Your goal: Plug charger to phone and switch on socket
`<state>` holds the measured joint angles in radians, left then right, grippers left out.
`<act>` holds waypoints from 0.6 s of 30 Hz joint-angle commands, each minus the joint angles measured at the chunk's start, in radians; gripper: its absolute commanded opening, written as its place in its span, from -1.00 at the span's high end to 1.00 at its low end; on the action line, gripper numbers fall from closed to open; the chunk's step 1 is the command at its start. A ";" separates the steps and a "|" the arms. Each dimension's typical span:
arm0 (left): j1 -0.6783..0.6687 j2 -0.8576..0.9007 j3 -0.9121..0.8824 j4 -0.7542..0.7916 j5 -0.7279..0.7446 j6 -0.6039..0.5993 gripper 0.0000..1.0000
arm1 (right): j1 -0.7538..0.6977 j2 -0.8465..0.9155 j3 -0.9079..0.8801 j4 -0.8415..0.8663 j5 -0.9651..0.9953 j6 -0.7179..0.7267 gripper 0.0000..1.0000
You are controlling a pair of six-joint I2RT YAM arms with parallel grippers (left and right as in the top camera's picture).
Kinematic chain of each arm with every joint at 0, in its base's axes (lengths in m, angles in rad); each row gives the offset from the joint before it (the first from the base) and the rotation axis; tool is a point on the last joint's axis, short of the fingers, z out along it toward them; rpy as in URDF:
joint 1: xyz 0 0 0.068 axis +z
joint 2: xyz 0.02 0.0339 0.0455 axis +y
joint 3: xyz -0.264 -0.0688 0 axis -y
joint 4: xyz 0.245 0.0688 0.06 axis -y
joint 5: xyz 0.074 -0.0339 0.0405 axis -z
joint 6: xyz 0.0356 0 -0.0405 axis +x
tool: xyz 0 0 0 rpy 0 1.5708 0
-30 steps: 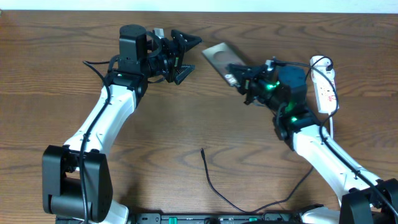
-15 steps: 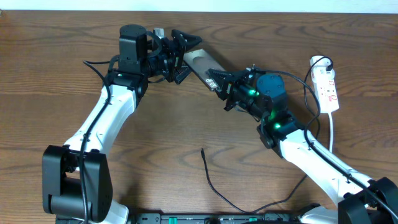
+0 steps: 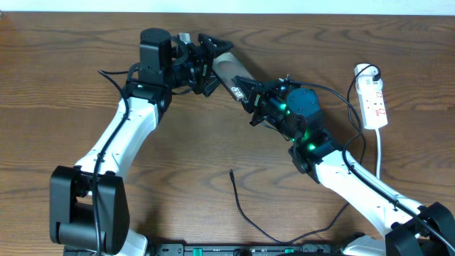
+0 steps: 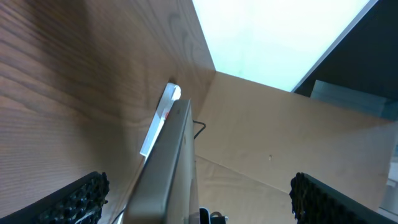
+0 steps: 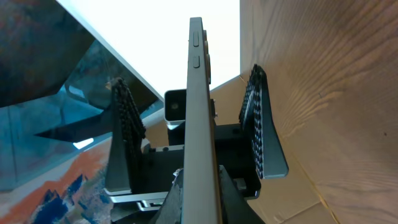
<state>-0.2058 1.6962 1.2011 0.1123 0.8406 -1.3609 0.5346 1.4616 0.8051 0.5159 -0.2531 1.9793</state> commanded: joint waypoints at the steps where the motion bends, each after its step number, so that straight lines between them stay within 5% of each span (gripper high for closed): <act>1: -0.014 -0.017 0.000 0.003 -0.023 -0.006 -0.89 | 0.014 -0.008 0.019 0.016 0.038 0.013 0.97; 5: -0.016 -0.017 0.000 0.003 -0.026 -0.006 -0.89 | 0.023 -0.008 0.019 0.017 0.039 0.026 0.98; 13: -0.016 -0.017 0.000 0.003 -0.026 -0.006 -0.50 | 0.039 -0.008 0.019 0.019 0.046 0.033 0.98; 18: -0.016 -0.017 0.000 0.003 -0.026 -0.006 -0.44 | 0.052 -0.008 0.019 0.019 0.060 0.032 0.98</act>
<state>-0.2218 1.6962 1.2011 0.1127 0.8204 -1.3685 0.5735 1.4616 0.8051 0.5179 -0.2150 2.0075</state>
